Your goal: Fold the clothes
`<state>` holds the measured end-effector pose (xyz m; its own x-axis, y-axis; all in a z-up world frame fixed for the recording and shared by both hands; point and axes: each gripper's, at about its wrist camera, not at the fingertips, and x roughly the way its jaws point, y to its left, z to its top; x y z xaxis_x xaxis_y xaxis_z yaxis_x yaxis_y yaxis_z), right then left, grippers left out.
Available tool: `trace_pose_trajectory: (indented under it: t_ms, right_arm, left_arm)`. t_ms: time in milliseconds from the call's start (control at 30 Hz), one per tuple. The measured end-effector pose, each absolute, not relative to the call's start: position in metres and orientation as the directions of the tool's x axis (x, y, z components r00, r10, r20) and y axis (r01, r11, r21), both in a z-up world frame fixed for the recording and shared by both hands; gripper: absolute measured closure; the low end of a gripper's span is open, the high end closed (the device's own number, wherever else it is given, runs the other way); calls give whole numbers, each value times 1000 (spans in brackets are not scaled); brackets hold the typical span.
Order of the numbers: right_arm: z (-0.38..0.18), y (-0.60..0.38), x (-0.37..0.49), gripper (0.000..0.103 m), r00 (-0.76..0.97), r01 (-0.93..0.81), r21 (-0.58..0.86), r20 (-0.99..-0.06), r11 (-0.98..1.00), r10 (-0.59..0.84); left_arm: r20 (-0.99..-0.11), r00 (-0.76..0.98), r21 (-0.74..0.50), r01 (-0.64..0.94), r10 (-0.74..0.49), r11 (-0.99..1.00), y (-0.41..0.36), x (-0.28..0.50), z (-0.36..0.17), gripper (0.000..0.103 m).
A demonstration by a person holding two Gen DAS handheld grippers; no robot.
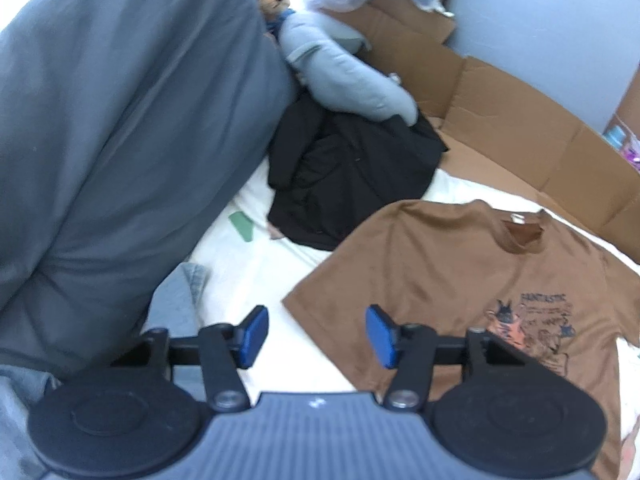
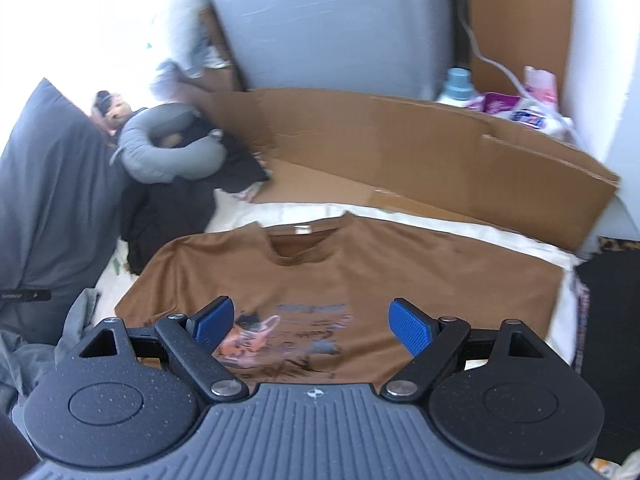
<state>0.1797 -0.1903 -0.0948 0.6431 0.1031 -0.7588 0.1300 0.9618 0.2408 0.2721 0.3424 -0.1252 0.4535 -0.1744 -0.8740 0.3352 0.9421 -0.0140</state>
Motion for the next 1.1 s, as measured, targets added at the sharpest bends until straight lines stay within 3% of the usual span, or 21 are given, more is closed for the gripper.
trace_pose_trajectory:
  t_ms: [300, 433, 1100]
  right_arm:
    - [-146, -146, 175, 14, 649, 70, 210, -752, 975, 115]
    - [-176, -135, 173, 14, 633, 74, 193, -767, 978, 104]
    - [-265, -140, 156, 14, 505, 216, 201, -861, 956, 67]
  left_arm:
    - [-880, 437, -43, 313, -184, 949, 353, 305, -194, 51]
    - [-890, 417, -47, 320, -185, 946, 351, 316, -227, 69]
    - [-897, 426, 11, 284, -116, 959, 343, 352, -320, 68]
